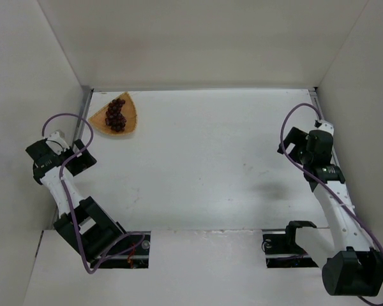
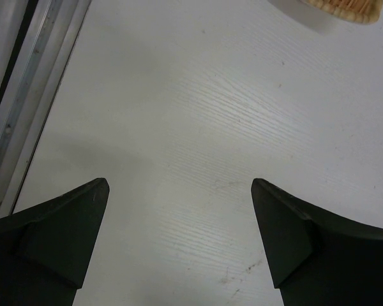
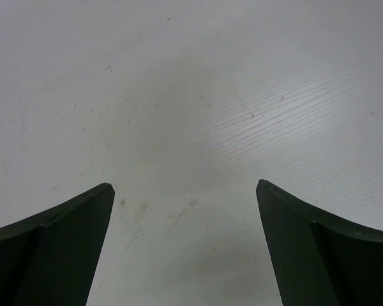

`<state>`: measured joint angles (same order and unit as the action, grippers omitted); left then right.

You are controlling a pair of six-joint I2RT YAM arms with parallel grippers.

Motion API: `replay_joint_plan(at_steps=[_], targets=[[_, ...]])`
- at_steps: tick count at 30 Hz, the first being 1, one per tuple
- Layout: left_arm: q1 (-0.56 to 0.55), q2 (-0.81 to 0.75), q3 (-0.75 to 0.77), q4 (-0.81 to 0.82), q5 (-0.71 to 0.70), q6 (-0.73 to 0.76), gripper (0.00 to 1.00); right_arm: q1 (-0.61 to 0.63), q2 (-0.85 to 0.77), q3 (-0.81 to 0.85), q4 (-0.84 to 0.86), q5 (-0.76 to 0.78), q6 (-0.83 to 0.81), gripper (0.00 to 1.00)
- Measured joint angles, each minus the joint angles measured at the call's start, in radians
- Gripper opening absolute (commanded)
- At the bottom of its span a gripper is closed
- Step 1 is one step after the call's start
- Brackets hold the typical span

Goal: Place and organize the fake fruits in the fruit bowl

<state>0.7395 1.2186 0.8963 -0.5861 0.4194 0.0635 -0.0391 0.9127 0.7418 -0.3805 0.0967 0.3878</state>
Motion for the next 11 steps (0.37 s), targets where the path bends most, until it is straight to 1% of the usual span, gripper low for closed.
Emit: replay_joint_plan(at_steps=[6,11], targets=[[0.000,0.000,0.000,0.006,0.002,-0.003,0.94,0.000,-0.006,-0.006,0.001,0.000,0.000,1.00],[-0.003,-0.002,0.000,0.005,0.005,0.000,0.94,0.000,-0.011,-0.006,0.005,0.000,0.000,1.00]])
